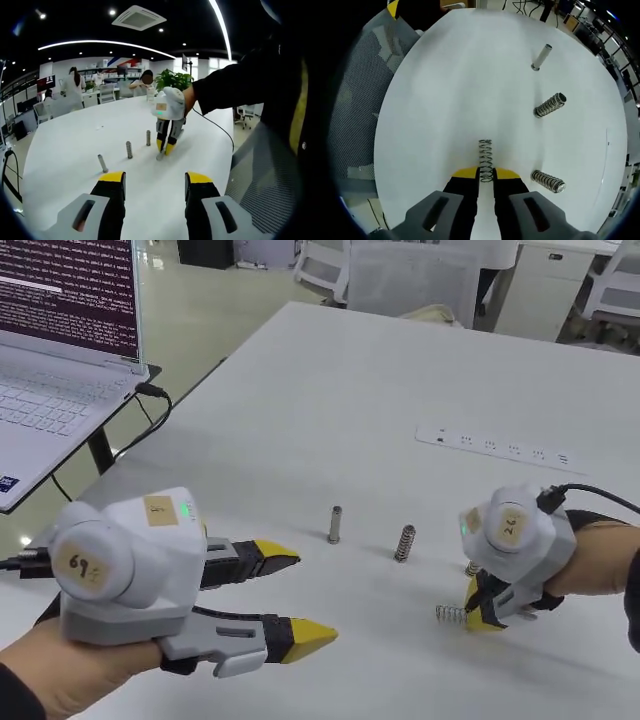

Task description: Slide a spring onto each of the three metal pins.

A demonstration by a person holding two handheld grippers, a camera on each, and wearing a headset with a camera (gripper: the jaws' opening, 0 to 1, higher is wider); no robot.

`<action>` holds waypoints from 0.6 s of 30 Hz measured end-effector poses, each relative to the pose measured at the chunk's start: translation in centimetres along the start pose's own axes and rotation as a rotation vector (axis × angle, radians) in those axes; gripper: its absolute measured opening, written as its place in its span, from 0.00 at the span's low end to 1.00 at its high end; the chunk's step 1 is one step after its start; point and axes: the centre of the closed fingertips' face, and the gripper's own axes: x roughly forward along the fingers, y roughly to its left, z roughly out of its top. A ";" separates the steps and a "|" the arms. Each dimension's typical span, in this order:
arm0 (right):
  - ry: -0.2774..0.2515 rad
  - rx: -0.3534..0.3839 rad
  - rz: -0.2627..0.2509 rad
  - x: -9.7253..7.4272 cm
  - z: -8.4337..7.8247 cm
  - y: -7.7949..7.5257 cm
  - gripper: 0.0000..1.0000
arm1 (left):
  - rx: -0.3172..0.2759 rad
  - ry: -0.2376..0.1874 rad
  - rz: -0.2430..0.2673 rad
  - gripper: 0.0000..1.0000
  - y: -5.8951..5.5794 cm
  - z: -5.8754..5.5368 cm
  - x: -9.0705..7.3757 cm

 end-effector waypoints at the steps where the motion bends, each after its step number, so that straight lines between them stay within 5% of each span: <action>1: -0.008 0.007 0.006 -0.2 0.2 0.2 0.08 | 0.002 0.000 -0.001 0.42 0.0 0.0 0.0; 5: -0.034 0.029 0.047 -1.4 1.7 1.3 0.08 | 0.015 0.006 -0.013 0.40 -0.2 0.0 0.2; 12: -0.156 -0.005 0.083 -4.8 7.3 3.4 0.08 | 0.036 0.006 -0.042 0.38 -0.6 0.4 1.0; 18: -0.193 -0.065 0.100 -6.8 10.3 5.0 0.08 | 0.060 0.001 -0.075 0.35 -1.3 0.9 1.5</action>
